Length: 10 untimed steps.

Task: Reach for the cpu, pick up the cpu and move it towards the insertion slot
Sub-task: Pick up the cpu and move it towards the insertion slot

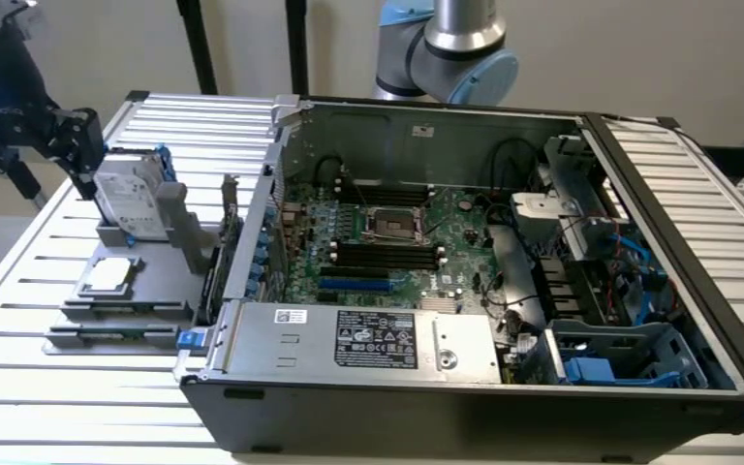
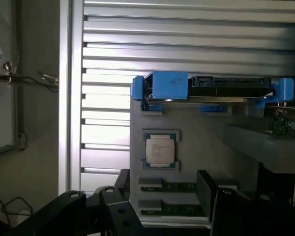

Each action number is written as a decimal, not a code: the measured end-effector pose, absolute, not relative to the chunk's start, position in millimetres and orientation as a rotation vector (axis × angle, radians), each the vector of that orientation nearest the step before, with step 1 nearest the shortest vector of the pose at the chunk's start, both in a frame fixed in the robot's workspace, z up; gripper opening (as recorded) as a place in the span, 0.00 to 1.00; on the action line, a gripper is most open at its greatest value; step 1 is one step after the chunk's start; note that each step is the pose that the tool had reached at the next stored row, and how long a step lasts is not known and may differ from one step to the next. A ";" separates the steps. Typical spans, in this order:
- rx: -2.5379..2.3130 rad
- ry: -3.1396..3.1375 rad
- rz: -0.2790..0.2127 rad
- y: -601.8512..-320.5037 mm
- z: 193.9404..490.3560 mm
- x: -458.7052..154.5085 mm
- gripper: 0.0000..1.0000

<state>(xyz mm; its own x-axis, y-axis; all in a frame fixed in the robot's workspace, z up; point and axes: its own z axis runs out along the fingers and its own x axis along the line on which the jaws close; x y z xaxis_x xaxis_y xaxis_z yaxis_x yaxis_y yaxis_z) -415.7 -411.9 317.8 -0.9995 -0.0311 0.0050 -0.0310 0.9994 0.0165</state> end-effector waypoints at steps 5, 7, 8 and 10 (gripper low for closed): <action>0.049 -3.135 -0.026 -413.6 308.6 -415.1 0.65; 0.049 -3.134 -0.026 -414.4 305.1 -414.9 0.65; 0.049 -3.134 -0.026 -415.0 303.4 -414.9 0.65; 0.049 -3.134 -0.026 -416.2 299.5 -414.8 0.65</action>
